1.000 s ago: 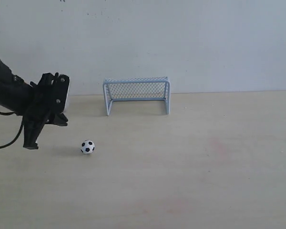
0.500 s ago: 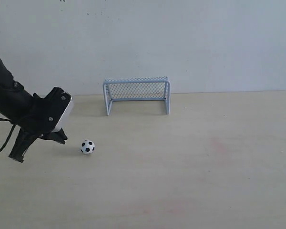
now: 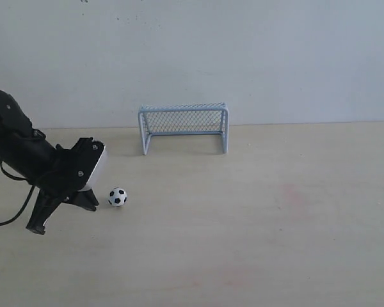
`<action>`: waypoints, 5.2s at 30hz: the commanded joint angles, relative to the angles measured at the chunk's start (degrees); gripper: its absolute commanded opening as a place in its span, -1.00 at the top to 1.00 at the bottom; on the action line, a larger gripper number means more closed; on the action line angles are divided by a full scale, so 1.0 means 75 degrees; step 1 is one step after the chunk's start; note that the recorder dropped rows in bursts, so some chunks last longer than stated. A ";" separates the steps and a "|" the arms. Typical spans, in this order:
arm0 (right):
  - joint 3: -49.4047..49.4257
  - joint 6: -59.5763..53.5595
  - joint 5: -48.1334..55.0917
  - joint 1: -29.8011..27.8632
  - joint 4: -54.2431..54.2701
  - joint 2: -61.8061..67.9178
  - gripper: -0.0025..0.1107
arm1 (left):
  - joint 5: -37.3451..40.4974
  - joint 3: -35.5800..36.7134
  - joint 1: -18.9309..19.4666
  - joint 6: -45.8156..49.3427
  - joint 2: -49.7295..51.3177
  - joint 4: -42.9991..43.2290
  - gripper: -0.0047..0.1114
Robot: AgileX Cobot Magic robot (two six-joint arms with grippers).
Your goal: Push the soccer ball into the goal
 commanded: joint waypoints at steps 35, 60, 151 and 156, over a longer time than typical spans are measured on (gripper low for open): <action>-0.0004 -0.0030 -0.0057 -0.0028 0.0002 -0.0041 0.96 | -0.0798 -0.0011 -0.0343 -0.1017 0.0210 -0.1760 0.84; -0.0004 -0.0030 -0.0057 -0.0028 0.0002 -0.0041 0.96 | 0.3039 -0.1388 0.0289 -0.3267 -0.0149 -0.0814 0.84; -0.0004 -0.0030 -0.0053 -0.0028 0.0002 -0.0041 0.96 | 0.1563 0.2371 0.0008 -0.6416 -0.8000 -0.5540 0.84; -0.0004 -0.0030 -0.0053 -0.0028 0.0002 -0.0041 0.96 | 0.2683 0.2814 0.0008 -0.7686 -0.9120 -0.6064 0.84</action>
